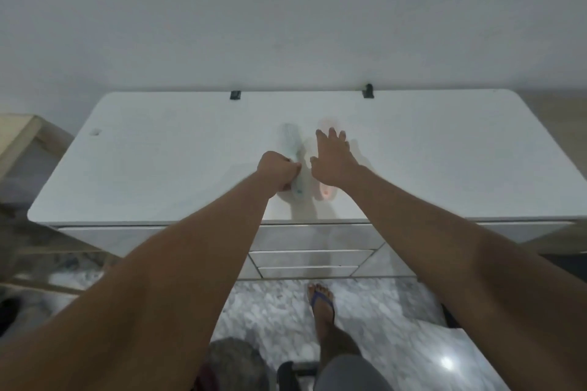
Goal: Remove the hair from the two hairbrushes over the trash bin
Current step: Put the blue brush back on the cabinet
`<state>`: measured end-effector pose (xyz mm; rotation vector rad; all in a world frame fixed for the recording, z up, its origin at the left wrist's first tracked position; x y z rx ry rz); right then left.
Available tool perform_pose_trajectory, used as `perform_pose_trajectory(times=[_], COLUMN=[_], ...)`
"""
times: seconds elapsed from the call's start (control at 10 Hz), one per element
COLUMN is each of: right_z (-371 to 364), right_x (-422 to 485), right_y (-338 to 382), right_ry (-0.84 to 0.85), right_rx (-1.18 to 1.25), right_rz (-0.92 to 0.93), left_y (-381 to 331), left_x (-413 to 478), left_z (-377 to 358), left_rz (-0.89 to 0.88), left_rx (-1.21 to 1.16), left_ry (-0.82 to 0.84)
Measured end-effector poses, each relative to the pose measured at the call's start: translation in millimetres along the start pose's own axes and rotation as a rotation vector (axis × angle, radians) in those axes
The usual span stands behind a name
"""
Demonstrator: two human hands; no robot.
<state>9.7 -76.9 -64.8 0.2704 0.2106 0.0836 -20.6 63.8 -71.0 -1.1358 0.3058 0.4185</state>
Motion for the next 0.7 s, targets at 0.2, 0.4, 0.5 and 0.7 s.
perform_pose_trajectory(times=[0.2, 0.4, 0.5, 0.7], right_z=[-0.8, -1.7, -5.2, 43.9], right_x=[-3.1, -4.0, -3.5, -18.9], right_y=[-7.4, -7.3, -6.8, 6.7], right_ry=[0.01, 0.013, 0.021, -0.117], right_rx=[0.034, 0.039, 0.049, 0.296], right_rz=[0.015, 0.016, 0.021, 0.035], left_y=[-10.0, -9.6, -6.6, -8.0], left_x=[0.0, 1.8, 2.4, -12.9], left_z=[-4.0, -1.4, -1.0, 13.0], left_rz=[-0.13, -0.121, -0.086, -0.162], left_rx=[0.364, 0.402, 0.367, 0.109], left_ry=[-0.013, -0.019, -0.007, -0.16])
Point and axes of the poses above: each hand's wrist, its own x-axis towards the middle knuckle, its own z-axis out of the back of the hand, y = z × x, the point moved 3 cm from there along x, towards the middle knuckle, and after that the axes turned 3 degrees about -z, right-handed, at the moved point
